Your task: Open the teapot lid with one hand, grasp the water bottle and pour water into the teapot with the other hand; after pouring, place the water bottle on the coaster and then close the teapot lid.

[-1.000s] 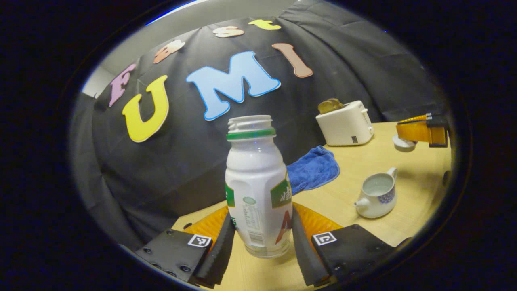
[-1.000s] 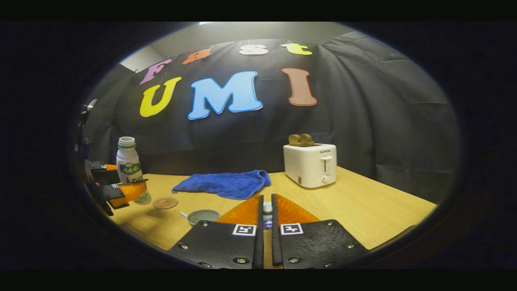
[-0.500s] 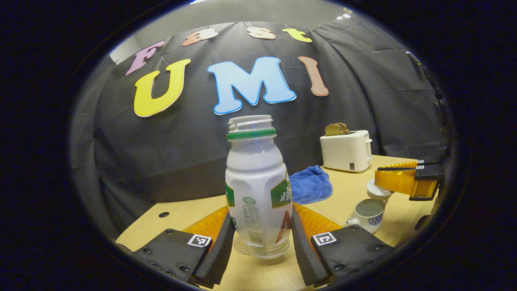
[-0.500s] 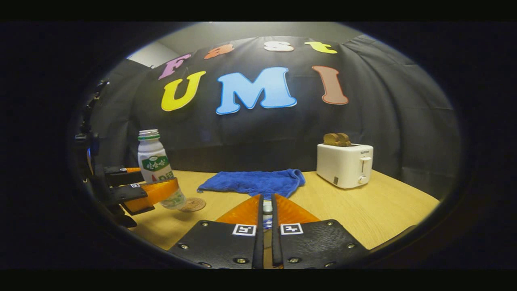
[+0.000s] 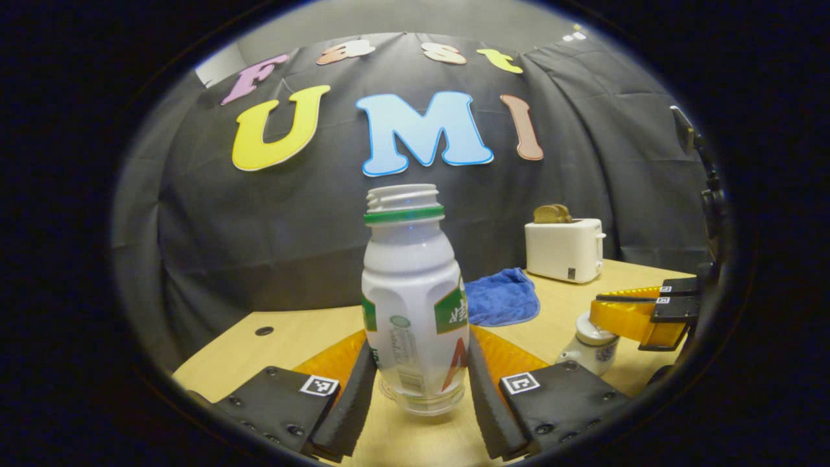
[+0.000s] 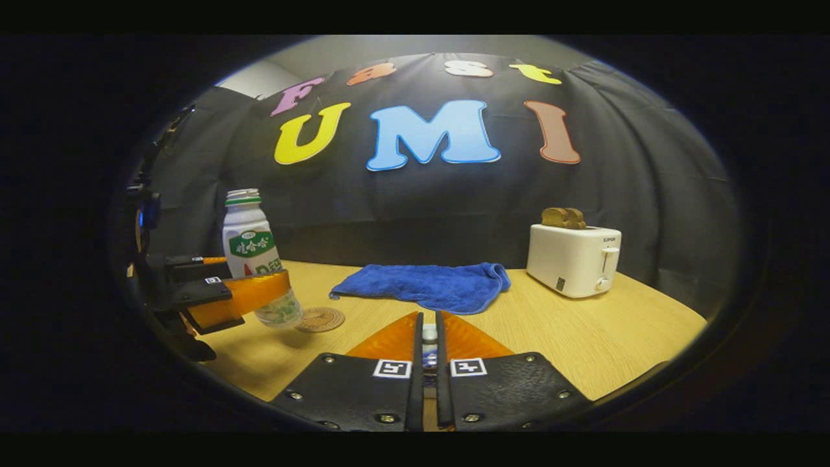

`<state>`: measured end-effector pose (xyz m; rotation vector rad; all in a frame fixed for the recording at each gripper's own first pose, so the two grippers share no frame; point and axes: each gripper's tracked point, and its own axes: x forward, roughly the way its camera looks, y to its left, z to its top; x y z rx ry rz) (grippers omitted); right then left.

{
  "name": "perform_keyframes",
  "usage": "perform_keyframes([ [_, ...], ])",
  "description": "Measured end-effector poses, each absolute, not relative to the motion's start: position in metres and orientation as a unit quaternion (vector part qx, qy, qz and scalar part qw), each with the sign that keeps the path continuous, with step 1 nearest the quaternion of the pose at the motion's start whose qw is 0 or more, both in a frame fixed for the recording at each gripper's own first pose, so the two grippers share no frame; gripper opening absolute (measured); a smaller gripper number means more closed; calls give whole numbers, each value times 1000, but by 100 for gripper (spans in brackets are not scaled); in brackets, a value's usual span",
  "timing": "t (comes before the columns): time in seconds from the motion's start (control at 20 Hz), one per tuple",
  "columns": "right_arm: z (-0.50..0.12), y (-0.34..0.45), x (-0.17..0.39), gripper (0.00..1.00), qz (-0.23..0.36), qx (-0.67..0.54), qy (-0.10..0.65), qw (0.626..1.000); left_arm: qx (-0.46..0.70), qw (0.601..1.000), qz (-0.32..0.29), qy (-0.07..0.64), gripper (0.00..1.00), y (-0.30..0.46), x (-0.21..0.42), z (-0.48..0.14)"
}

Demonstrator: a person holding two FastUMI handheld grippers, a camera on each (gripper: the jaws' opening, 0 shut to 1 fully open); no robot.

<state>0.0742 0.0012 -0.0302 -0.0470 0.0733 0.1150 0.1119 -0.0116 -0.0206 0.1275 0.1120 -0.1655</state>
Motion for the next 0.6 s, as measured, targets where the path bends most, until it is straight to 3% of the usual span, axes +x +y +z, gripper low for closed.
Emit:
perform_keyframes([
  [0.35,-35,-4,76,8,51,-16,42,998,58,994,-82,54,73,-11,111,-19],
  [0.6,-37,-2,75,8,51,-26,44,997,55,994,-75,60,76,-9,113,-24],
])
